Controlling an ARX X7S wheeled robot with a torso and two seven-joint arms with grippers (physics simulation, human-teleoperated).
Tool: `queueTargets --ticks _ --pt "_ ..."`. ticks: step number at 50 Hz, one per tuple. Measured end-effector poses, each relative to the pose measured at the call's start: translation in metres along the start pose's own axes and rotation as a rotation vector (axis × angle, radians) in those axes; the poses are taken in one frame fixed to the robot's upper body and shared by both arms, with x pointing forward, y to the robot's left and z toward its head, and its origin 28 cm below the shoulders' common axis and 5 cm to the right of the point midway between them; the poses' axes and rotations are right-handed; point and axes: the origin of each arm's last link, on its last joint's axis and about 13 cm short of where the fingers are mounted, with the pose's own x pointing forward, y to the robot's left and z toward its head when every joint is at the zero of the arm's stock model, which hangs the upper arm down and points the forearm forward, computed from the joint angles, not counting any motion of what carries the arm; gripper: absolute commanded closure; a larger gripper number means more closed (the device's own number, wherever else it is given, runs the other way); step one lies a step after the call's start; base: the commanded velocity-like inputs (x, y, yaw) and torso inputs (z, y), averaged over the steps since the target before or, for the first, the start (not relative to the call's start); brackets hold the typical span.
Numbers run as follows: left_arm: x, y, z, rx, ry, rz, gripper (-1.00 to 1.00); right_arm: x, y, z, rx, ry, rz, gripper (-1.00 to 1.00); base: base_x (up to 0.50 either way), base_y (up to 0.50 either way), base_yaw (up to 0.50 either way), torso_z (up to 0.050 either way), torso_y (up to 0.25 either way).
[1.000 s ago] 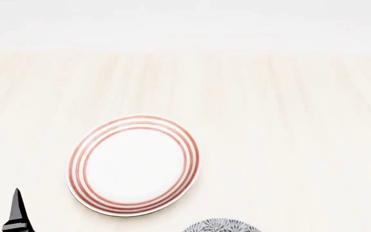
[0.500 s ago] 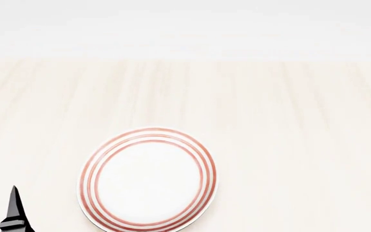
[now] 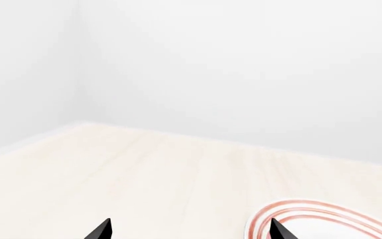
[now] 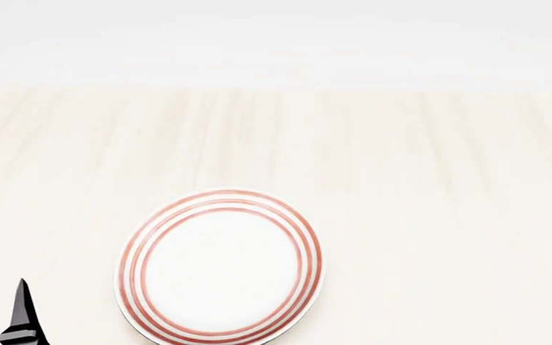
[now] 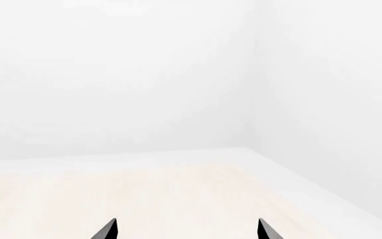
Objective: Put the bowl on the plate.
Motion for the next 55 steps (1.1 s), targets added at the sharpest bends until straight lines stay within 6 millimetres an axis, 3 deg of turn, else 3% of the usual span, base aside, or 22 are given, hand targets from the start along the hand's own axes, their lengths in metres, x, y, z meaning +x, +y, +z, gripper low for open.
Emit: queueTargets --ticks 10,21,40,55 --pt "-0.003 -0.002 -0.002 -0.006 0.006 -0.007 -1.00 -0.005 -0.013 0.011 0.080 0.132 0.131 -1.00 0.00 0.00 0.00 0.000 0.000" --pt "-0.005 -0.003 -0.003 -0.010 0.012 -0.008 -1.00 -0.006 -0.014 0.022 0.162 0.237 0.279 -1.00 0.00 0.00 0.00 0.000 0.000" --pt "-0.005 -0.004 -0.001 -0.014 0.006 -0.014 -1.00 0.034 -0.010 0.022 0.214 0.301 0.365 -1.00 0.00 0.00 0.00 0.000 0.000" --pt "-0.004 -0.005 0.001 -0.018 0.006 -0.016 -1.00 0.051 -0.010 0.003 0.200 0.399 0.419 -1.00 0.00 0.00 0.00 0.000 0.001"
